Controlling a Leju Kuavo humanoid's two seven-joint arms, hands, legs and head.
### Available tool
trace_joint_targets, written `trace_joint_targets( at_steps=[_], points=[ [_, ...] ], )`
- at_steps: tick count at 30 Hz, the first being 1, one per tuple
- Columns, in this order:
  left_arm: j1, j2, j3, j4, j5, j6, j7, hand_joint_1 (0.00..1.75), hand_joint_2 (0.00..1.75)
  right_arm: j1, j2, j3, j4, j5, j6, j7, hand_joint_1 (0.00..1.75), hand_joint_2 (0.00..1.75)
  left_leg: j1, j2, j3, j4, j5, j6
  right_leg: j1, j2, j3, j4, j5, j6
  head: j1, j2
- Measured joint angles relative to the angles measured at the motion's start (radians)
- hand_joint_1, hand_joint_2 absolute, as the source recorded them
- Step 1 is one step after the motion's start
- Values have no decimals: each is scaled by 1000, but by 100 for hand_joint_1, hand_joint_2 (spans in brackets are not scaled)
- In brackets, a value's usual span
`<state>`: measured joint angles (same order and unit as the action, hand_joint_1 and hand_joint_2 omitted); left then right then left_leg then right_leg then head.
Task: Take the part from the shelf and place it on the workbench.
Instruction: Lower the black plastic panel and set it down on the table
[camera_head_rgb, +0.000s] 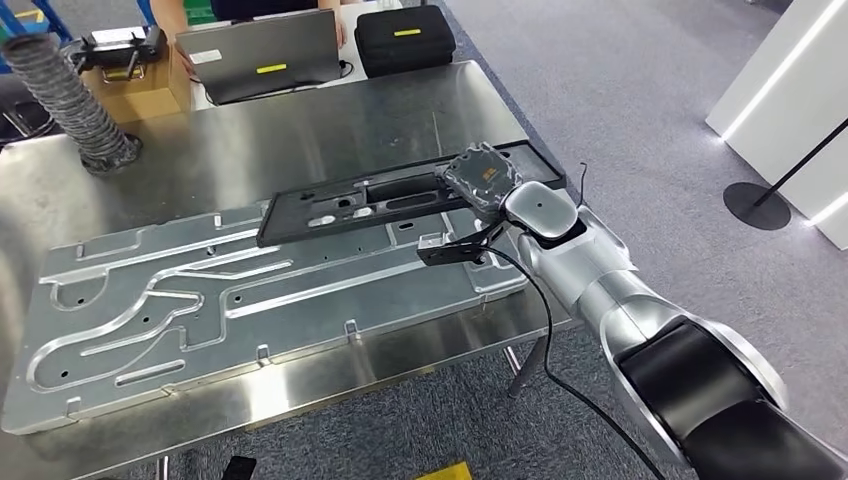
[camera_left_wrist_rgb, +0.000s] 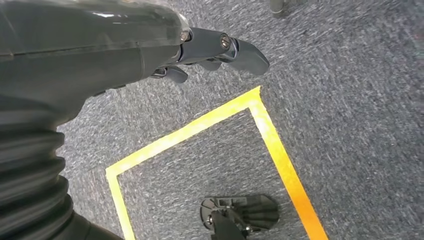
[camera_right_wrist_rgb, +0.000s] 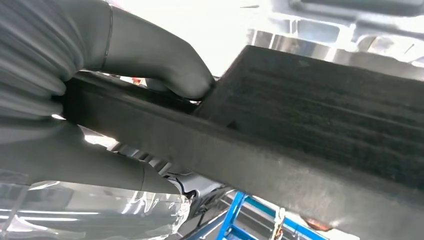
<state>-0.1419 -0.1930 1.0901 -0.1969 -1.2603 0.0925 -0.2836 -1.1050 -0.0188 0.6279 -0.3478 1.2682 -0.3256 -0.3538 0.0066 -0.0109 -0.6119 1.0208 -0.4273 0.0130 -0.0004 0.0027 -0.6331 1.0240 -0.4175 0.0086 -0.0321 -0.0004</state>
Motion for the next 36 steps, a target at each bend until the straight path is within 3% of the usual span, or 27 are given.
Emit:
trace_joint_targets(
  at_steps=[1,3,5,8,9,10,11,13,15,19,21,23,24,25,26,28,30,32,34,36],
  points=[
    [-1,-1,-2,0,-1,0,-1,0,175,2,2,0,0,-2,0,-4,173,175,-1,0,0,-1,0,-5,3,0,2,-4,-2,-3,0,0],
    [-2,-2,-4,0,-2,0,-1,0,175,7,3,0,-1,-3,0,-9,86,87,0,2,1,1,-6,-15,-1,0,7,-12,1,-11,0,0],
    [-3,-2,-6,0,-4,0,-2,0,175,9,6,0,-2,-6,1,-12,0,0,1,3,-19,51,-39,-26,-7,-2,13,-22,4,-21,0,0],
    [-2,-2,-9,0,-12,5,-2,0,175,14,13,0,-3,-14,2,-14,0,0,7,5,-105,236,-122,-40,-7,-1,16,-23,3,-28,0,0],
    [-2,-2,-9,0,-12,6,-1,0,175,17,14,0,-3,-15,3,-15,0,0,9,5,-124,271,-127,-43,-8,-1,17,-22,2,-27,0,0],
    [-2,-2,-9,0,-8,6,-1,0,131,20,15,0,-3,-16,3,-15,0,0,10,5,-125,268,-112,-45,-8,-1,18,-21,1,-26,0,0],
    [-3,-2,-9,0,-4,5,0,0,87,22,16,0,-3,-17,4,-15,0,0,13,5,-107,226,-81,-47,-9,-1,20,-19,-2,-23,0,0],
    [-3,-2,-9,0,2,0,1,0,0,21,17,0,-3,-18,4,-15,0,0,15,6,-44,91,-17,-47,-9,0,21,-11,-9,-15,0,0],
    [-4,-3,-9,0,4,-6,1,0,0,20,18,0,-3,-19,4,-15,0,0,14,6,-8,15,3,-36,-5,1,19,-5,-13,-5,0,0],
    [-5,-3,-8,0,6,-10,4,0,0,19,16,0,-3,-27,5,-16,0,0,12,5,-4,3,5,-8,-9,1,12,9,-25,16,0,0],
    [-6,-4,-8,0,6,-11,4,0,0,17,14,0,-3,-31,6,-15,0,0,14,6,-2,-1,8,2,-12,0,-24,92,-74,25,0,0],
    [-7,-4,-8,0,6,-12,3,0,0,19,13,0,-3,-33,9,-15,0,0,12,8,-3,-1,8,7,-12,0,-86,223,-130,29,0,0],
    [-7,-4,-8,0,6,-13,1,0,0,22,12,0,-2,-33,12,-15,0,0,12,7,-2,-1,8,7,-12,0,-107,266,-140,30,0,0],
    [-7,-4,-8,0,6,-15,0,0,0,23,10,0,-2,-34,14,-15,0,0,12,7,-2,-1,8,8,-12,0,-111,274,-132,29,0,0],
    [-7,-4,-8,0,7,-17,-2,0,0,23,9,0,-2,-36,17,-15,0,0,11,6,-1,-1,8,8,-12,0,-96,242,-107,26,0,0],
    [-7,-6,-7,0,8,-21,-4,0,0,18,6,0,-2,-42,20,-14,0,0,9,5,0,0,7,6,-9,0,-30,107,-44,14,0,0],
    [-8,-7,-7,0,11,-22,-7,0,0,9,5,-1,-3,-52,23,-12,0,0,5,5,0,0,7,0,-3,-2,16,10,-14,4,0,0],
    [-9,-8,-7,0,13,-23,-10,0,0,4,2,-3,-3,-63,27,-9,0,0,4,6,0,-1,7,-11,2,-3,23,-8,-13,-2,0,0],
    [-9,-9,-7,0,17,-23,-10,0,0,-1,-3,-5,-4,-71,33,-6,0,0,6,6,-4,6,-1,-22,-2,-3,27,-17,-8,-12,0,0],
    [-8,-9,-7,0,21,-24,-11,0,0,-11,-7,-7,-6,-76,40,-5,0,0,7,7,-33,76,-47,-32,-8,-4,30,-25,-2,-21,0,0]
  ],
)
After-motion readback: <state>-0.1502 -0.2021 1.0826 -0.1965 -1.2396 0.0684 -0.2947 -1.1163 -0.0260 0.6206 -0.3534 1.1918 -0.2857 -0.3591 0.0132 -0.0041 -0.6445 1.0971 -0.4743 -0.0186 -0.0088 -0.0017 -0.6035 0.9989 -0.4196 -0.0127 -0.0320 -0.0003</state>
